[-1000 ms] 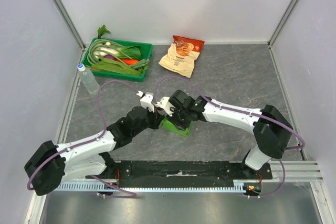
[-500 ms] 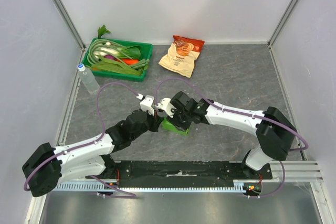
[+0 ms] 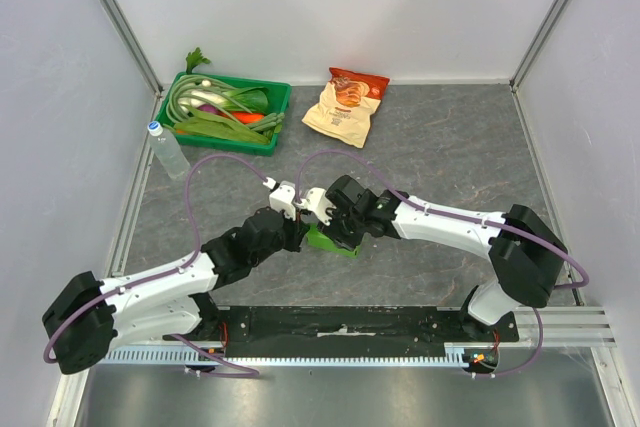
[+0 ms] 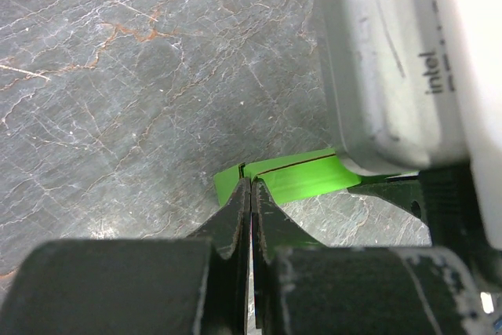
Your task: Fold the paper box
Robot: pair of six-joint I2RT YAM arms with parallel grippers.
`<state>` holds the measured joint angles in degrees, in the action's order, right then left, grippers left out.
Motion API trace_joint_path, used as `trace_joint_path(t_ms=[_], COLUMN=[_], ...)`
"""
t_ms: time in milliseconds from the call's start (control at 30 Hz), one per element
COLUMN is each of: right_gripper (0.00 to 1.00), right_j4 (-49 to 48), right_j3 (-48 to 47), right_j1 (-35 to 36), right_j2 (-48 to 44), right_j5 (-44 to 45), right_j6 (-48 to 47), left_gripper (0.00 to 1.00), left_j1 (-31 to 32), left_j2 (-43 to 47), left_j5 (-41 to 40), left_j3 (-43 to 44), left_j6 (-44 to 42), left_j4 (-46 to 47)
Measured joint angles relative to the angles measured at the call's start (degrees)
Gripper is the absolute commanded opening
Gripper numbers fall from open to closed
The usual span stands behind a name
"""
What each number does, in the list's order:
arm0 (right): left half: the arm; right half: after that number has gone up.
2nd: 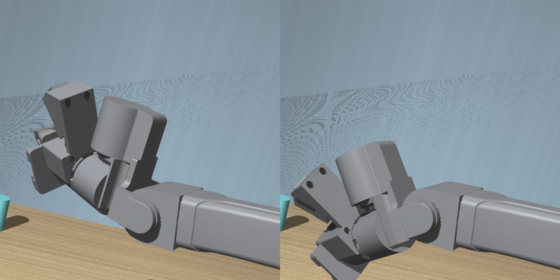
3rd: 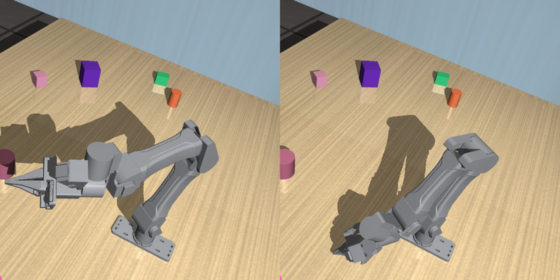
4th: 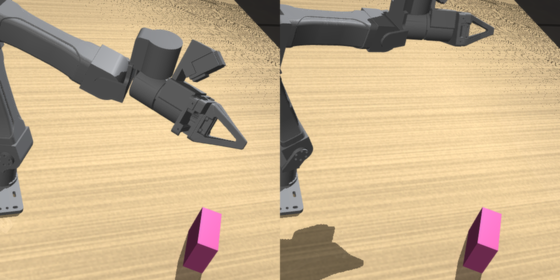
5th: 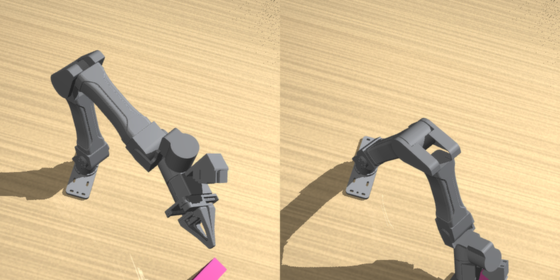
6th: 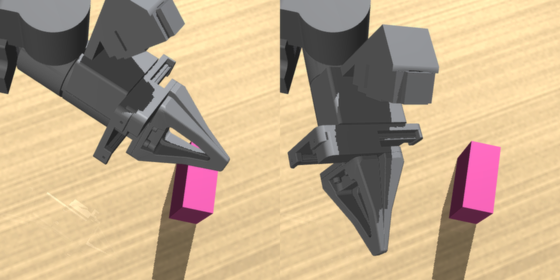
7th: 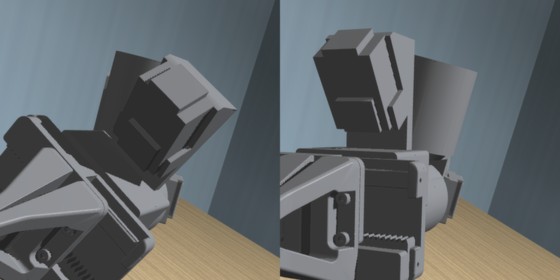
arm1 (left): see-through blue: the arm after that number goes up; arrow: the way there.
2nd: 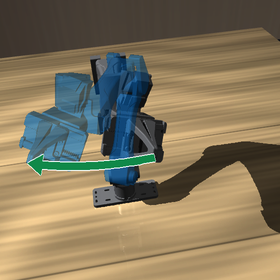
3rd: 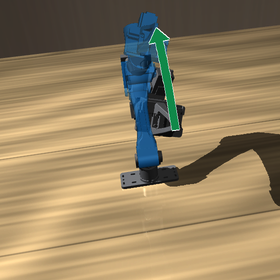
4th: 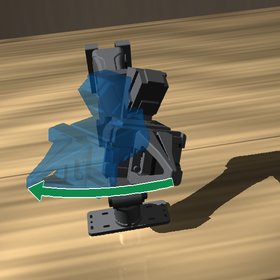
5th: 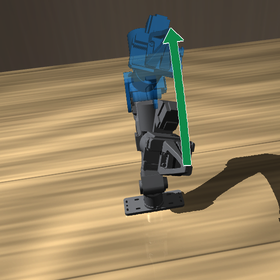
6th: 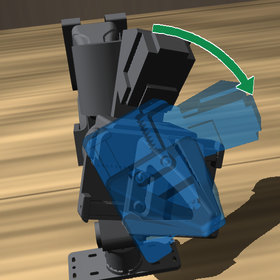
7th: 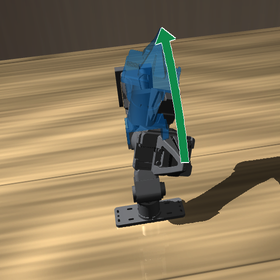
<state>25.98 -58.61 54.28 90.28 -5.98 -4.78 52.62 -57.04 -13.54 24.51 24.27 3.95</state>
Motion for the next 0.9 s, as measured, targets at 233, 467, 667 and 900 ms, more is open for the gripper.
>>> trace_joint_path(t_ms=[233, 467, 667, 900], right_gripper=[0.34, 0.36, 0.35, 0.38], right_j4=[-0.2, -1.0, -1.2, -1.4], right_j3=[0.1, 0.9, 1.2, 1.5], right_j1=[0.0, 0.0, -0.1, -0.1], right_j2=[-0.1, -0.6, -0.9, -1.1], right_j5=[-0.2, -0.2, -0.1, -0.3], right_j6=[-0.3, -0.7, -1.5, -2.6], left_gripper=[0.02, 0.02, 0.02, 0.02], left_j1=[1.2, 4.2, 7.4, 8.8], left_j2=[-0.4, -1.8, -2.9, -2.4], left_j5=[-1.9, -7.5, -13.6, -16.0], left_j3=[0.0, -0.2, -0.1, 0.7], left_j6=[0.5, 2.8, 6.3, 7.9], left_j4=[0.3, 1.8, 1.7, -1.1])
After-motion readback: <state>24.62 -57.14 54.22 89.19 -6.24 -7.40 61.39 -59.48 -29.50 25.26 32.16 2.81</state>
